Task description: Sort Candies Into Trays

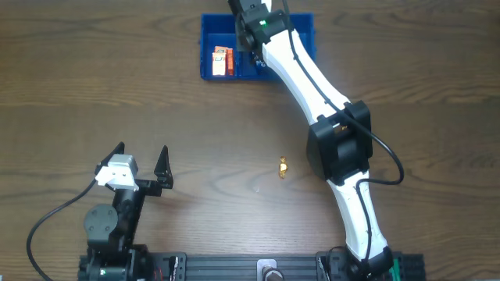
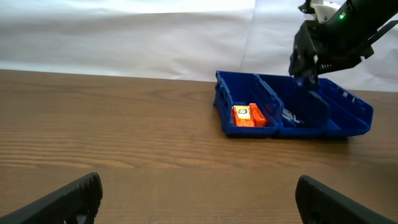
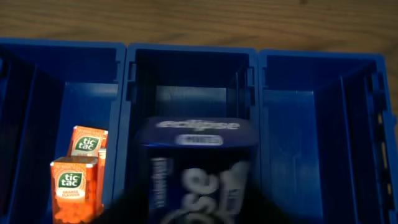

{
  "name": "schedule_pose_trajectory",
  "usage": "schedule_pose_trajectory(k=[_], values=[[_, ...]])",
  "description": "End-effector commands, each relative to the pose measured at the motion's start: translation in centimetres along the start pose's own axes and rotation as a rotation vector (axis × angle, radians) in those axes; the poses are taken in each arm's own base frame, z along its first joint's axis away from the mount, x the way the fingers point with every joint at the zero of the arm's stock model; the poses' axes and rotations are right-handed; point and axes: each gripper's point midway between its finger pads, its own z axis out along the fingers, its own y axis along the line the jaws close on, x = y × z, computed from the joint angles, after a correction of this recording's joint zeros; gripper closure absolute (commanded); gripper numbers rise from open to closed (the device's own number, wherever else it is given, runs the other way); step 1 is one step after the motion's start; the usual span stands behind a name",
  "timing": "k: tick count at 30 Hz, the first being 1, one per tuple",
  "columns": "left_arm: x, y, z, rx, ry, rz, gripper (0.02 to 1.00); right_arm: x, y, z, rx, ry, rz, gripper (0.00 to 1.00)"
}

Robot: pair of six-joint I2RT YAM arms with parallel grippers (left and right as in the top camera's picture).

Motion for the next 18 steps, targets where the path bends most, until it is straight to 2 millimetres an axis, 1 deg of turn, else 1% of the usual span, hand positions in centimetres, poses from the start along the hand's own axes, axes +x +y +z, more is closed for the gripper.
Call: schedule_pose_trajectory(k=[1, 2, 3, 5, 6, 8, 11, 12, 13, 14, 15, 16, 18], values=[[1.6, 0.1, 0.1, 0.004, 0.048, 0.008, 0.02, -0.8, 0.6, -0.5, -0.012, -0.024, 0.012, 0.115], [1.6, 0.1, 0.1, 0.005, 0.048, 0.008, 0.02, -0.8, 0.7, -0.7, -0.024, -0.021, 0.012, 0.045], [1.6, 0.1, 0.1, 0.004, 0.048, 0.008, 0.02, -0.9, 0.9, -1.0, -0.037, -0.021, 0.011, 0.001], [1.6, 0.1, 0.1, 0.004, 0.047, 0.008, 0.02, -1.3, 0.7, -1.9, -0.04, -0.027, 0.011, 0.003], [1.6, 0.1, 0.1, 0.004, 0.047, 0.008, 0.02, -1.5, 0.5, -2.6, -0.041, -0.03, 0.011, 0.001], [1.6, 0.1, 0.1, 0.004, 0.047, 0.008, 0.02, -2.0, -0.1, -5.5, -0.037, -0.035, -0.014, 0.001], [1.6, 0.1, 0.1, 0.004, 0.047, 0.008, 0.023, -1.9, -2.0, -10.3, -0.007, -0.022, -0.026, 0.001], [1.6, 0.1, 0.1, 0.004, 0.047, 0.008, 0.02, -1.6, -2.6, -12.3, -0.004, -0.012, -0.032, 0.001], [1.6, 0.1, 0.1, 0.004, 0.048, 0.008, 0.02, -1.3, -3.0, -13.5, -0.002, -0.002, -0.037, 0.001], [1.6, 0.1, 0.1, 0.004, 0.048, 0.008, 0.02, -0.6, -3.9, -15.3, 0.005, 0.018, -0.044, 0.001], [1.6, 0.1, 0.1, 0.004, 0.047, 0.008, 0.02, 0.0, -4.4, -16.0, 0.012, 0.036, -0.05, 0.001], [1.6, 0.1, 0.1, 0.004, 0.048, 0.008, 0.02, 1.3, -5.2, -17.0, 0.022, 0.071, -0.059, 0.001], [1.6, 0.1, 0.1, 0.004, 0.048, 0.008, 0.02, 4.1, -5.4, -17.7, 0.011, 0.147, -0.081, 0.001]])
